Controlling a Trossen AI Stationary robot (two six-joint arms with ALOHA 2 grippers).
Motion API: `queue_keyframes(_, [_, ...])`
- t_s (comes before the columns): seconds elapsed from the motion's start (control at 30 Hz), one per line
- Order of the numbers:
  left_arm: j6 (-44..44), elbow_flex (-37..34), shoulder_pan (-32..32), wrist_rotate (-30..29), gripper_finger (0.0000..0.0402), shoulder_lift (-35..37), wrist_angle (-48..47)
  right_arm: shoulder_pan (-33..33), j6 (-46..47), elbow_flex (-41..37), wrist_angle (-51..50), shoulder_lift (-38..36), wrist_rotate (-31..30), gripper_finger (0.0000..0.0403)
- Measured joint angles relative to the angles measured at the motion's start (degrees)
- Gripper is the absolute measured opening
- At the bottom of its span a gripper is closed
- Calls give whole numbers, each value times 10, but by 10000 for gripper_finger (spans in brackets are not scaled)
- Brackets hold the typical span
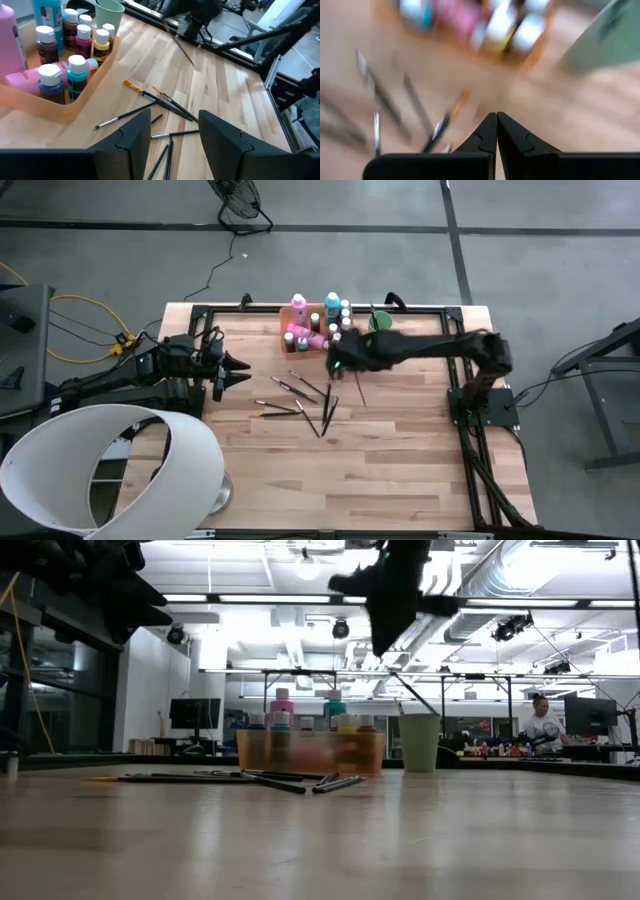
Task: Pick & Place Paint Supplies
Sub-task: Put the gold paint brush into the green cup
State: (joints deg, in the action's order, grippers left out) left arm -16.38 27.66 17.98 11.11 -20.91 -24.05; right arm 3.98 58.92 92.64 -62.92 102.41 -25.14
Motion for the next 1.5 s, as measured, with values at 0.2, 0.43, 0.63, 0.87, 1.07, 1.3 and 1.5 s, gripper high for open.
queue_keyframes(0.2, [-5,0,0,-4,161,0,0,52,-14,0,8,-62,-176,3])
queue_keyframes(0.43, [-18,0,0,-14,161,0,0,121,-79,0,63,-76,-261,3])
queue_keyframes(0.63, [-19,0,0,-18,161,0,0,172,-152,0,144,-74,-260,3])
queue_keyframes(0.87, [-22,0,0,-18,161,0,-1,228,-242,-17,187,-73,-230,3])
queue_keyframes(1.07, [-21,0,0,-19,161,0,-1,249,-245,-72,228,-72,-180,3])
queue_keyframes(1.3, [-22,0,0,-27,161,0,-1,249,-212,-143,272,-72,-163,3])
queue_keyframes(1.5, [-22,0,0,-27,161,0,0,249,-210,-171,278,-72,-163,3])
